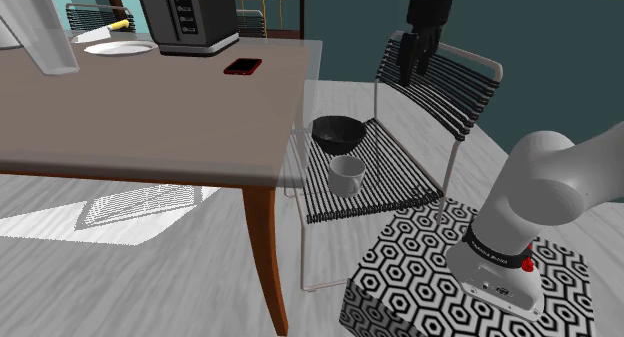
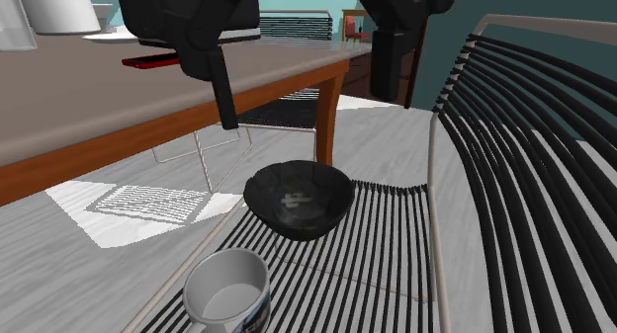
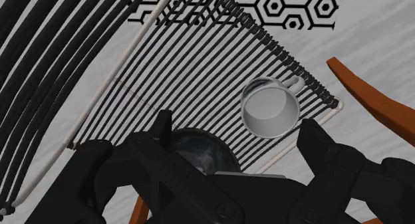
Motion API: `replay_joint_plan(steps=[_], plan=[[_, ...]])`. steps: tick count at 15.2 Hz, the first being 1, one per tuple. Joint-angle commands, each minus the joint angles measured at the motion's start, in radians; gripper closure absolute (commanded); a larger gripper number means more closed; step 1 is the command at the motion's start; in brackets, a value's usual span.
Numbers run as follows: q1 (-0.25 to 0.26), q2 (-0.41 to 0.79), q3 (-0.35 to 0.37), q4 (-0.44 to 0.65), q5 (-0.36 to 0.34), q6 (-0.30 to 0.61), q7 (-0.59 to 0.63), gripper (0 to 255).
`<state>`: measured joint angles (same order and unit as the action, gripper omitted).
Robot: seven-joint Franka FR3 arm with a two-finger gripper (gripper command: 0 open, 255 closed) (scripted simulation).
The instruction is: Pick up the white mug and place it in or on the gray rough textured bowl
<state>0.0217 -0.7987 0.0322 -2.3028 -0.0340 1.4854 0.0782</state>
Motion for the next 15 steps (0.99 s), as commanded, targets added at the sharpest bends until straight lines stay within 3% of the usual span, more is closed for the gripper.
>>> replay_joint_plan(steps=[1, 8, 15], plan=[[0.0, 0.0, 0.0, 0.0, 0.0, 0.0, 0.0, 0], [0.015, 0.019, -0.019, -0.222, 0.024, 0.283, -0.018, 0], [0.034, 0.138, -0.035, -0.378, 0.055, 0.597, -0.045, 0]])
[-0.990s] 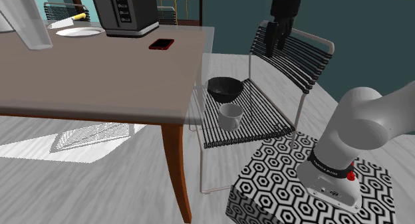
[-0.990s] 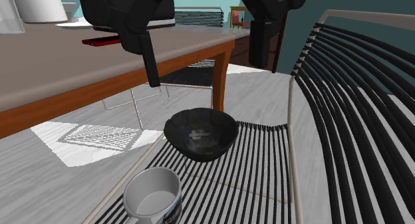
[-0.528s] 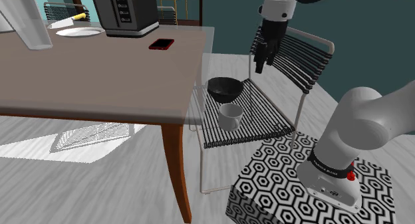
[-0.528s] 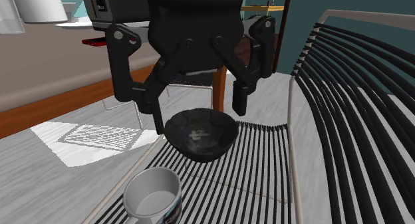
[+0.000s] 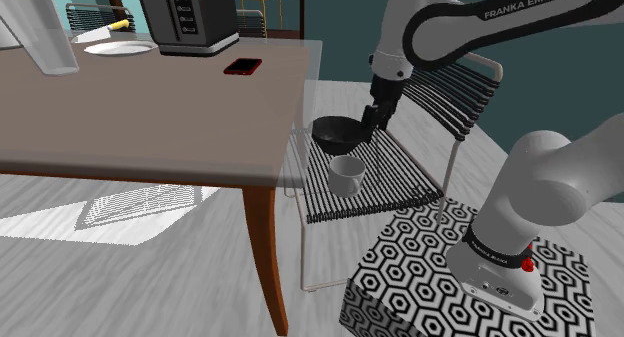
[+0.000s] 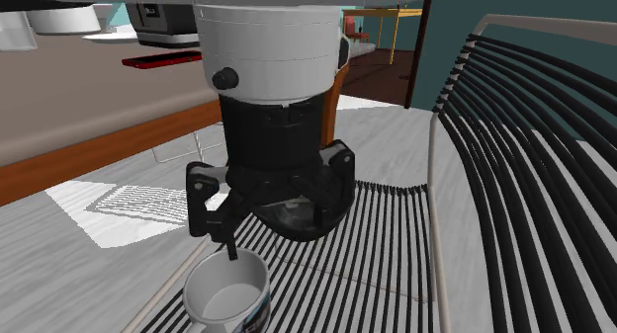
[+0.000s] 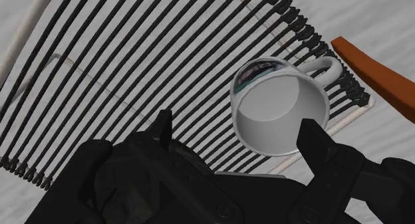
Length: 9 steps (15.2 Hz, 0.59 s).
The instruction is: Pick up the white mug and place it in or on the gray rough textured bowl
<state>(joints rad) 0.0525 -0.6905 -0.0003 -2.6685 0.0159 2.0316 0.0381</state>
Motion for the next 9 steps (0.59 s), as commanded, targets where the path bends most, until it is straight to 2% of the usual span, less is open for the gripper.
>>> replay_joint_plan(steps=[1, 5, 9], plan=[[0.007, 0.056, -0.005, -0.028, 0.011, 0.099, -0.01, 0], [0.027, 0.184, -0.015, -0.072, 0.039, 0.295, -0.036, 0], [0.032, 0.233, -0.016, -0.092, 0.046, 0.365, -0.041, 0]])
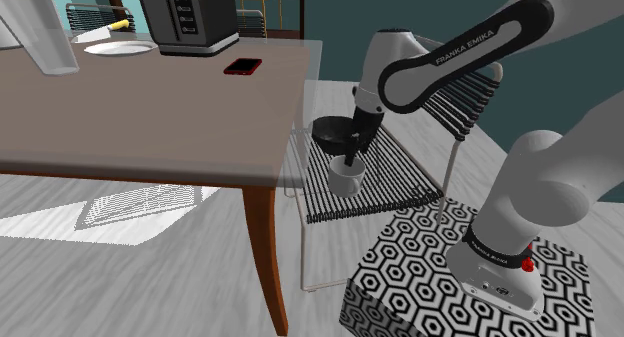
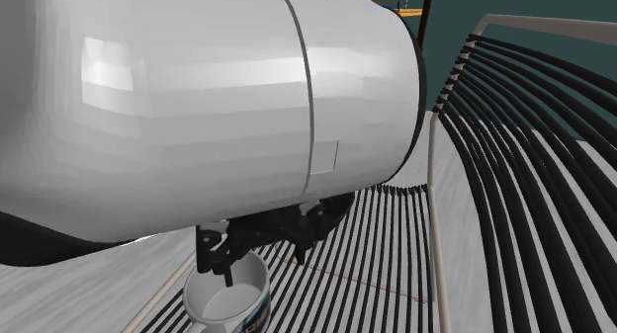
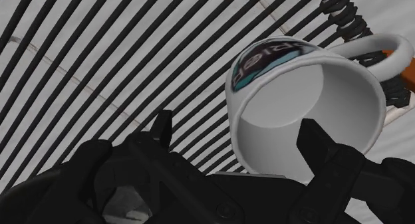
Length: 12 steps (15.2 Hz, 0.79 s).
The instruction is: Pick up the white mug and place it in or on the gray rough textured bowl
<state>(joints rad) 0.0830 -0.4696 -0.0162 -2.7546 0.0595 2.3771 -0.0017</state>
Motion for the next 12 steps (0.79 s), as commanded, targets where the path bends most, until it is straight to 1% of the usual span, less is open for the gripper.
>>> replay_joint_plan(steps=[1, 4, 12], plan=[[0.003, 0.025, 0.0, -0.011, 0.003, 0.038, -0.002, 0], [0.007, 0.073, 0.0, -0.028, 0.009, 0.102, -0.005, 0], [0.007, 0.073, 0.0, -0.028, 0.009, 0.102, -0.005, 0]])
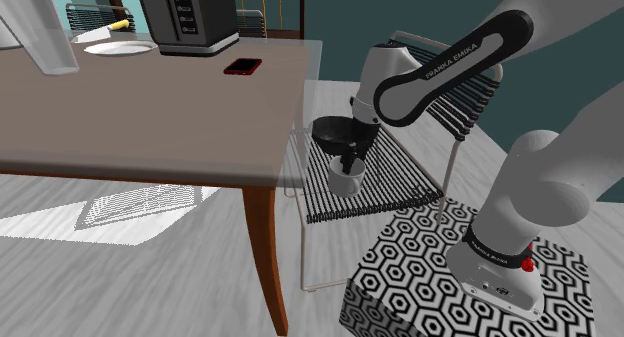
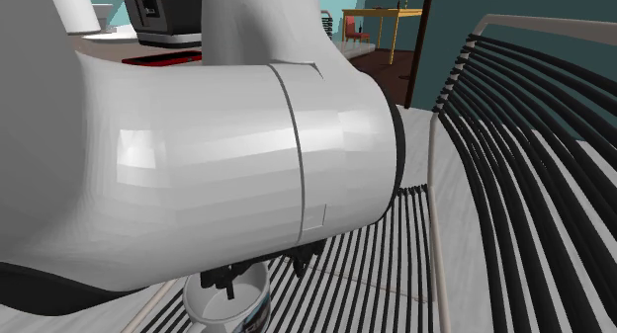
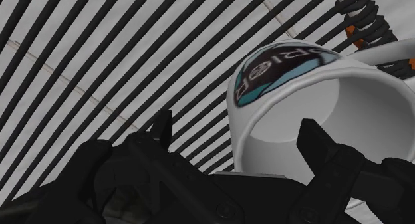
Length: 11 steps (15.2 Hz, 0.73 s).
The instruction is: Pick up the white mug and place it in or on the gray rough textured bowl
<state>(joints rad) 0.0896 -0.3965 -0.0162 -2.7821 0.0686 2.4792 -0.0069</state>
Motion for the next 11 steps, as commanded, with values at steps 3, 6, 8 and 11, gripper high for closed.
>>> replay_joint_plan(steps=[3, 6, 8, 11], plan=[[0.0, 0.0, 0.0, 0.0, 0.0, 0.0, 0.0, 255], [0.0, 0.0, 0.0, 0.0, 0.0, 0.0, 0.0, 255], [0.0, 0.0, 0.0, 0.0, 0.0, 0.0, 0.0, 255], [-0.001, -0.012, 0.0, 0.006, -0.002, -0.018, 0.002, 255]])
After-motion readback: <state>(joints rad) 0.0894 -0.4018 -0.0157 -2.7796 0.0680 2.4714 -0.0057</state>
